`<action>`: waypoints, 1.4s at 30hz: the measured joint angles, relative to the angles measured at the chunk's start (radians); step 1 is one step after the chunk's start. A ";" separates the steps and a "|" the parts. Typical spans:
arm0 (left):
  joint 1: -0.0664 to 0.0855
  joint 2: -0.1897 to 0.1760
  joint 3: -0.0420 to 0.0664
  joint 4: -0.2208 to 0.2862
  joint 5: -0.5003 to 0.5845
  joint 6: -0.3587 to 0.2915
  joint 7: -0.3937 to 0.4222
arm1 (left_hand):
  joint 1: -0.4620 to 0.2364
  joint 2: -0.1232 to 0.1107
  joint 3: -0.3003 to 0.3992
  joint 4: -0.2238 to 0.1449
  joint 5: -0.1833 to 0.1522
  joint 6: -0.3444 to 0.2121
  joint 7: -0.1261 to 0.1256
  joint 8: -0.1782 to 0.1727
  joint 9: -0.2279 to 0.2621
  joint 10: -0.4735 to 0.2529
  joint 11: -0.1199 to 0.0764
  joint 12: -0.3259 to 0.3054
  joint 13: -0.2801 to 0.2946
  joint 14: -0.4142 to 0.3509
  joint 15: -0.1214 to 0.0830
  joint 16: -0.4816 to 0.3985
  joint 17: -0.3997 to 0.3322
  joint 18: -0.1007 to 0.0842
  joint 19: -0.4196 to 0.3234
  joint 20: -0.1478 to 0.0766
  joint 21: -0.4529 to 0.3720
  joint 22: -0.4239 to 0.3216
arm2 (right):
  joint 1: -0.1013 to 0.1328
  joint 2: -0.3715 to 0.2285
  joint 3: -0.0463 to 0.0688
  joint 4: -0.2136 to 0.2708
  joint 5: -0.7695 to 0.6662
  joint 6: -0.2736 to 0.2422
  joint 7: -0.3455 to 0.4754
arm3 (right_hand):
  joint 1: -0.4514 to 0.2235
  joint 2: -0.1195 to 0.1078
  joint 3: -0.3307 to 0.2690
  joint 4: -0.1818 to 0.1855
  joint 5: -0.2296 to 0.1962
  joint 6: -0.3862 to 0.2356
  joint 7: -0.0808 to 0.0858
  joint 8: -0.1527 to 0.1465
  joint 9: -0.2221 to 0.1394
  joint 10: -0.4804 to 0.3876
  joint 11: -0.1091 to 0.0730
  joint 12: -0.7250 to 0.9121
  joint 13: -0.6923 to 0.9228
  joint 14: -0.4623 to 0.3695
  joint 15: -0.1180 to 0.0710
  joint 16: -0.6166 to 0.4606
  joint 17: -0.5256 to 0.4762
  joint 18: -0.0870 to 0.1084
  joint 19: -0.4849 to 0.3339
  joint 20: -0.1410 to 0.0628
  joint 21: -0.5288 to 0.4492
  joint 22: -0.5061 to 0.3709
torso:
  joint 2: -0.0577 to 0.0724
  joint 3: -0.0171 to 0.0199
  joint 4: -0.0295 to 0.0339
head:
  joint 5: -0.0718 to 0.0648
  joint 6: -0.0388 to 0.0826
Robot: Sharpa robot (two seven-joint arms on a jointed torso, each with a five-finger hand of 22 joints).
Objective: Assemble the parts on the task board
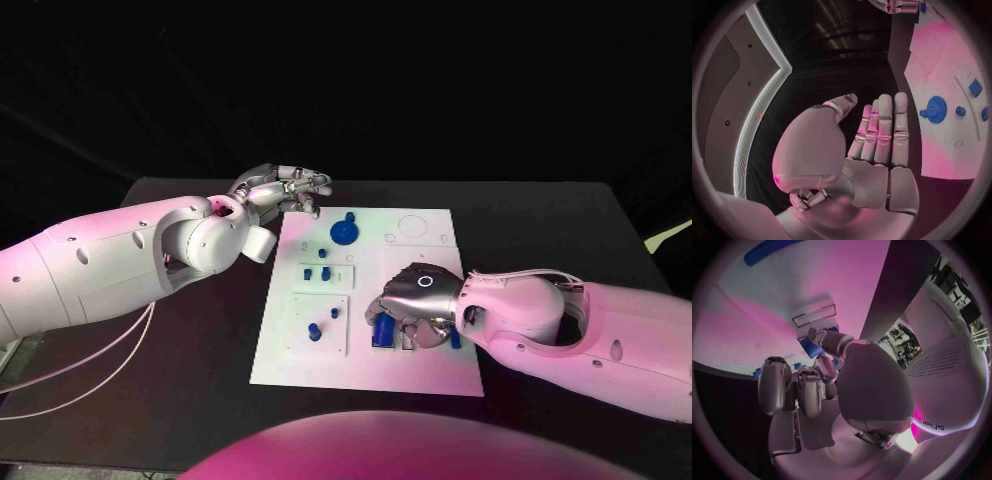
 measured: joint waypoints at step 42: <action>0.000 0.000 0.000 0.000 0.000 0.000 -0.004 | 0.000 0.000 0.000 0.000 0.000 0.000 0.000 0.004 0.000 0.000 0.000 -0.004 0.000 0.000 0.000 0.000 0.000 0.000 0.000 0.000 -0.001 0.000 | -0.005 0.042 -0.008 -0.046 -0.036 -0.058 0.031 | -0.015 0.030 -0.036 -0.002 -0.009 0.106 0.039 0.028 0.002 0.050 0.022 0.062 0.031 0.000 0.015 0.000 0.000 0.000 0.027 0.020 0.021 0.000 | 0.000 0.0000 0.0000 | 0.001 0.000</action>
